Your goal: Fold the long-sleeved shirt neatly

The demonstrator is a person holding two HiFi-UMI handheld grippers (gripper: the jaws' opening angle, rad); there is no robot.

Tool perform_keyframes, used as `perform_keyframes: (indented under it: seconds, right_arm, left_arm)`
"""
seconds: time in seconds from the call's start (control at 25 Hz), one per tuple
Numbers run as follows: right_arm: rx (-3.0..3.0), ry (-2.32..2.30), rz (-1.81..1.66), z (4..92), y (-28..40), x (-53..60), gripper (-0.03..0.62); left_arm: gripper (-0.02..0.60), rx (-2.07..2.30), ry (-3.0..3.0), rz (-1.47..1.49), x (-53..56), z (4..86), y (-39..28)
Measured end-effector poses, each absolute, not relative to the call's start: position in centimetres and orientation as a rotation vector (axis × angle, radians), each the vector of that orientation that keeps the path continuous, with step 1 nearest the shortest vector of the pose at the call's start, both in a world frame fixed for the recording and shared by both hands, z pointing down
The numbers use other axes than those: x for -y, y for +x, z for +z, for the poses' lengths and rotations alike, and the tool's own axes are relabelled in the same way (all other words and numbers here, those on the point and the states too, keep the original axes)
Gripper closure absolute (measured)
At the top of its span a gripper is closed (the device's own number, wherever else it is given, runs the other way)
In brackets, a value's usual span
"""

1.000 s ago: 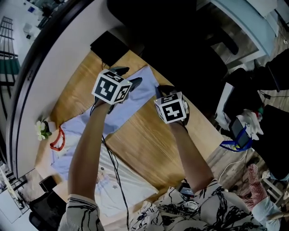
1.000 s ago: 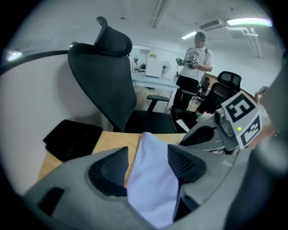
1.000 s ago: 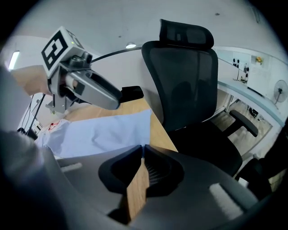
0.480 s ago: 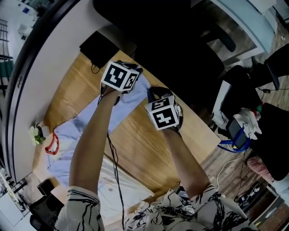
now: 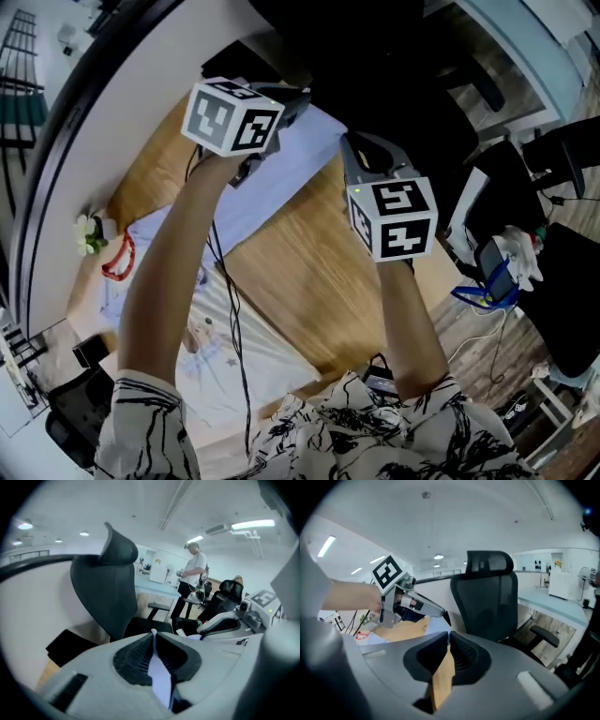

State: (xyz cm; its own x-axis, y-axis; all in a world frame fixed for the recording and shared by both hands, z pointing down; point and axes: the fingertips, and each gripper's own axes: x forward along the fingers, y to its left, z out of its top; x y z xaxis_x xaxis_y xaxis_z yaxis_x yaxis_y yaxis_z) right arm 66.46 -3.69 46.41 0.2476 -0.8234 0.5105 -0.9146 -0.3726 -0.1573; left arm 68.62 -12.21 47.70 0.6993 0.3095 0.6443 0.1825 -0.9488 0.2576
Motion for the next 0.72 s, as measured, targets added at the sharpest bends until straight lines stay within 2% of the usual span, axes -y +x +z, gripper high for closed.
perform_keyframes:
  seconds: [0.16, 0.32, 0.72]
  right_arm:
    - [1.767, 2.34, 0.653, 38.2, 63.4, 4.9, 0.565]
    - [1.913, 2.272, 0.543, 32.3, 57.6, 6.6, 0.565]
    - [2.189, 2.038, 0.329, 24.0, 35.8, 11.3, 0.568]
  left_arm:
    - [0.555, -0.377, 2.826, 0.935, 13.1, 38.6, 65.7]
    - [0.555, -0.285, 2.903, 0.852, 15.2, 32.4, 59.6]
    - [0.555, -0.051, 2.924, 0.686, 20.4, 25.0, 36.3]
